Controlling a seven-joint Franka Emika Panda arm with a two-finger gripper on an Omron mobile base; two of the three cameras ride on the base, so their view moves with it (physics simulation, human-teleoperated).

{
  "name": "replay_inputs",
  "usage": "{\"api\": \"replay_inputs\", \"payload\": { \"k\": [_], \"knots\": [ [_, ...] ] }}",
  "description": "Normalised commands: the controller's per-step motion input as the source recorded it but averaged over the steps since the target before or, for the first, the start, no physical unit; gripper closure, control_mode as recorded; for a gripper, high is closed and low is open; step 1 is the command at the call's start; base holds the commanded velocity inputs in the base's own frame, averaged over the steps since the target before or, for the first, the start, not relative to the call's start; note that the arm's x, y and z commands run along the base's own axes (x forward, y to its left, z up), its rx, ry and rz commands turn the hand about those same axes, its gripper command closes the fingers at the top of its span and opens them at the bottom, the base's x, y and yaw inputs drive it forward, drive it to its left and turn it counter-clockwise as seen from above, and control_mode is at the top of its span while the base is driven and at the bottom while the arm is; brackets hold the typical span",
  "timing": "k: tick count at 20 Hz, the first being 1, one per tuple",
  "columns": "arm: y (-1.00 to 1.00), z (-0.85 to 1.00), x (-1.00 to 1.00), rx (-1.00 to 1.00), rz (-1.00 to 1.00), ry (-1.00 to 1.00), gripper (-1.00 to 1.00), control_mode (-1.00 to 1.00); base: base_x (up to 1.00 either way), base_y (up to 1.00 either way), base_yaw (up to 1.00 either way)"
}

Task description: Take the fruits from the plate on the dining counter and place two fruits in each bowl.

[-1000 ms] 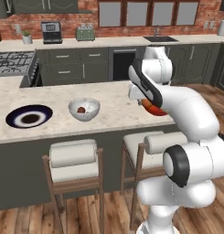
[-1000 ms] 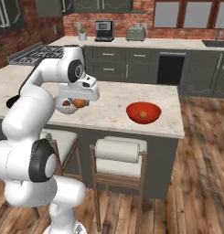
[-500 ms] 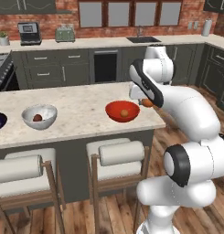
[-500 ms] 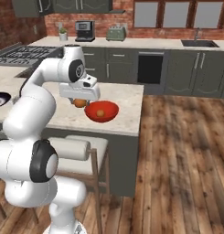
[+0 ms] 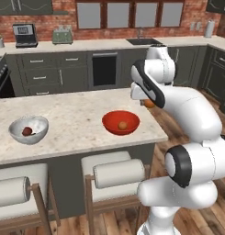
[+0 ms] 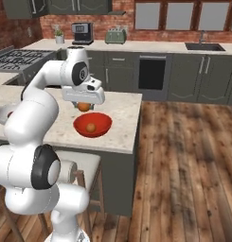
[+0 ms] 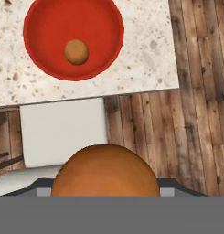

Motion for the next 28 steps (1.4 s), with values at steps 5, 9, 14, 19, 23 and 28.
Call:
{"api": "replay_inputs", "payload": {
  "k": [5,9,14,19,23,28],
  "knots": [
    [0.00,0.00,0.00,0.00,0.00,0.00,1.00,1.00,0.50,-0.02,0.09],
    [0.00,0.00,0.00,0.00,0.00,0.00,1.00,1.00,0.44,0.00,0.00],
    [0.00,0.00,0.00,0.00,0.00,0.00,1.00,1.00,0.53,0.00,-0.01],
    [0.00,0.00,1.00,0.01,0.00,0.00,1.00,-1.00,0.00,0.00,0.00],
    [0.00,-0.19,0.92,0.01,0.00,0.03,1.00,-1.00,0.00,0.00,0.00],
    [0.00,-0.53,0.32,0.01,0.00,0.00,1.00,-1.00,0.00,0.00,0.00]
  ]
}}
